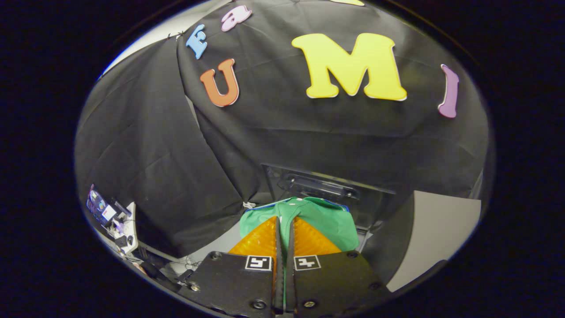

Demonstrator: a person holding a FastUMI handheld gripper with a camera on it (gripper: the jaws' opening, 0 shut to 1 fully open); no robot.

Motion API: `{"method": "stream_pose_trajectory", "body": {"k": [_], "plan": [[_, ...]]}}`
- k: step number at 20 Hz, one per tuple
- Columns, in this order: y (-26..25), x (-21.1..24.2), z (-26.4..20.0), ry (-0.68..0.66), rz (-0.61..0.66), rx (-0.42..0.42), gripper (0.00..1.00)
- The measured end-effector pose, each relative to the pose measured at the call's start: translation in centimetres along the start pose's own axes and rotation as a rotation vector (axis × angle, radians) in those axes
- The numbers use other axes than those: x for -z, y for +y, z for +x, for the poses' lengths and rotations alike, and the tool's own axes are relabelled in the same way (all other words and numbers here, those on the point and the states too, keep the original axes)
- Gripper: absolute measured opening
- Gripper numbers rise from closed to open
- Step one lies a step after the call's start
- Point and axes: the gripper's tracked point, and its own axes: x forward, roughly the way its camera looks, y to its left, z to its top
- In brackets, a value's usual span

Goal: Put the clothes into the washing machine and then close the washing machine lid.

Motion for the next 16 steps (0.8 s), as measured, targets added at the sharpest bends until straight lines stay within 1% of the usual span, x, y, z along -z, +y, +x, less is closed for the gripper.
{"method": "stream_pose_trajectory", "body": {"k": [4,9,13,16], "plan": [[0.3,1.2,4.9,0.018,0.044,0.046,0.05],[-1.5,5.7,10.4,0.136,0.146,0.116,0.05],[-3.5,9.7,13.4,0.213,0.231,0.175,0.05],[-5.0,12.5,15.7,0.264,0.271,0.231,0.05]]}}
